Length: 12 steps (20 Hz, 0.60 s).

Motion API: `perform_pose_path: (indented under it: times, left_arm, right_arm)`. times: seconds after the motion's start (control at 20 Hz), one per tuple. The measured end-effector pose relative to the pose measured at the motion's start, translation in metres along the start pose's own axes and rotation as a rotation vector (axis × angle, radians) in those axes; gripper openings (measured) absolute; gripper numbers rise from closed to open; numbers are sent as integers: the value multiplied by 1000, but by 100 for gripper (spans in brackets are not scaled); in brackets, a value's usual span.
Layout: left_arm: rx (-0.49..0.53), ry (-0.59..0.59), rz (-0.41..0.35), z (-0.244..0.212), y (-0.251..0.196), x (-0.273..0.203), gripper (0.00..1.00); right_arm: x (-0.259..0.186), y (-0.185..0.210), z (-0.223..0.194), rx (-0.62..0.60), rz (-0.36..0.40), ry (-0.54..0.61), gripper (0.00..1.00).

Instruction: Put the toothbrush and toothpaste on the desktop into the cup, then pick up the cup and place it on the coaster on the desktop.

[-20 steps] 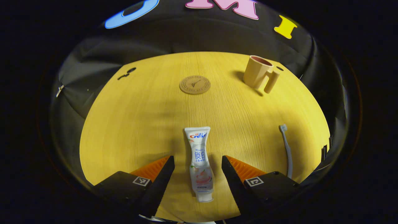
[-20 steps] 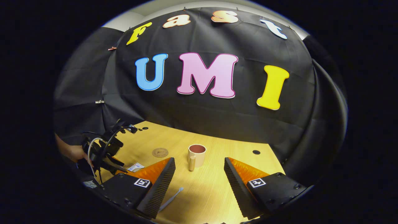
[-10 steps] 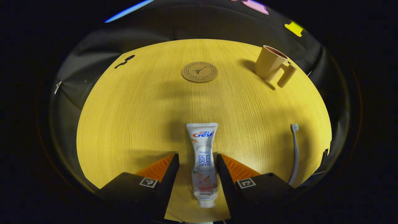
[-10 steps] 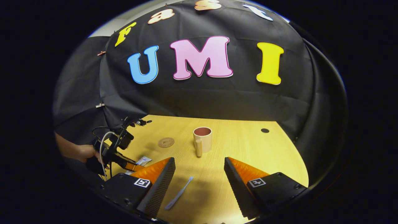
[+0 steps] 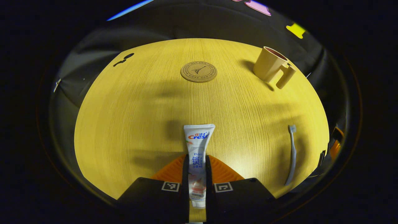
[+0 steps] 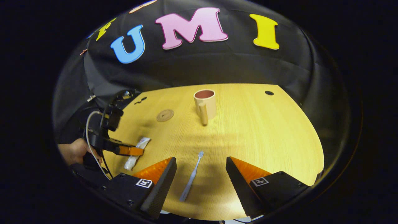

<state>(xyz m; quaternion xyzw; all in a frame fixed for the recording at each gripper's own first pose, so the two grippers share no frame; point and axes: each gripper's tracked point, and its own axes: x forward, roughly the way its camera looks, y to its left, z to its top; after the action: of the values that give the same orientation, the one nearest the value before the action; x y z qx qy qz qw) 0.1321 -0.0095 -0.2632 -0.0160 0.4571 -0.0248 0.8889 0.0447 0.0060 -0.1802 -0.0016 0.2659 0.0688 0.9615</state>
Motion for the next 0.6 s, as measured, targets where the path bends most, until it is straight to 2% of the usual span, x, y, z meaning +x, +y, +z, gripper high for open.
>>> perform_pose_path:
  times: [0.05, 0.15, 0.2, 0.25, 0.4, 0.6]
  left_arm:
    - [-12, -8, -9, 0, 0, -1, 24]
    - [-6, -24, -35, -3, 0, -4, 23]
    - [9, -27, -38, -4, 2, -7, 28]
    - [28, -48, -37, -6, 4, -12, 23]
    - [77, -123, -58, -6, 7, -36, 22]
    - [69, -181, -82, -11, 16, -72, 23]
  right_arm:
    - [7, 4, -7, 5, -4, 37, 98]
    - [20, 12, -23, 33, -17, 114, 98]
    - [26, 13, -28, 51, -28, 144, 98]
    - [33, 14, -33, 65, -41, 159, 97]
    - [46, 14, -48, 51, -92, 192, 96]
    - [58, 16, -65, 2, -127, 251, 97]
